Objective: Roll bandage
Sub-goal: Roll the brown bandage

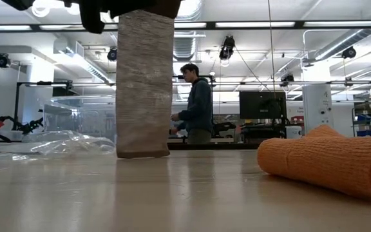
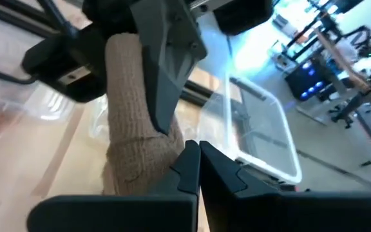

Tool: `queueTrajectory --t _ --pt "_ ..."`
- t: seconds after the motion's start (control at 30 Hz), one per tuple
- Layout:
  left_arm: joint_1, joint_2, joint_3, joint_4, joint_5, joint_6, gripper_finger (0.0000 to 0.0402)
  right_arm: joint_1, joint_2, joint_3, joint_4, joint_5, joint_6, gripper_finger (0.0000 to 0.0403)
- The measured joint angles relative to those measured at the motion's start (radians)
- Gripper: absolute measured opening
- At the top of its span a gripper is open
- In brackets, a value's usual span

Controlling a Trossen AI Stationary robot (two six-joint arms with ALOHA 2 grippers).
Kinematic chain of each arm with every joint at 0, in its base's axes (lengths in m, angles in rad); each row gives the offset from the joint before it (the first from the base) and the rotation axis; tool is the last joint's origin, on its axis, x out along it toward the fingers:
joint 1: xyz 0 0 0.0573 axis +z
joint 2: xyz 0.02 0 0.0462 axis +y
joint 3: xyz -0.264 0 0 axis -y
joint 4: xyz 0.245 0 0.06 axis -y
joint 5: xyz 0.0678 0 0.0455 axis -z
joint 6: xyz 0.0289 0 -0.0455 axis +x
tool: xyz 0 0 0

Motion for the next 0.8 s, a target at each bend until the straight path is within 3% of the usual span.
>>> queueTrajectory --t 0.27,0.6,0.8 --pt "-0.012 -0.007 -0.001 0.022 -0.018 0.046 0.0052 -0.005 -0.013 -0.001 -0.217 0.052 0.081 0.0002" --pt "-0.01 -0.003 -0.002 -0.044 -0.029 0.051 0.0052 0.004 -0.051 0.042 -0.095 0.096 0.006 0.0002" --pt "-0.008 -0.003 -0.002 -0.057 -0.049 0.076 0.0053 0.005 -0.015 0.029 0.03 0.02 -0.036 0.0002"
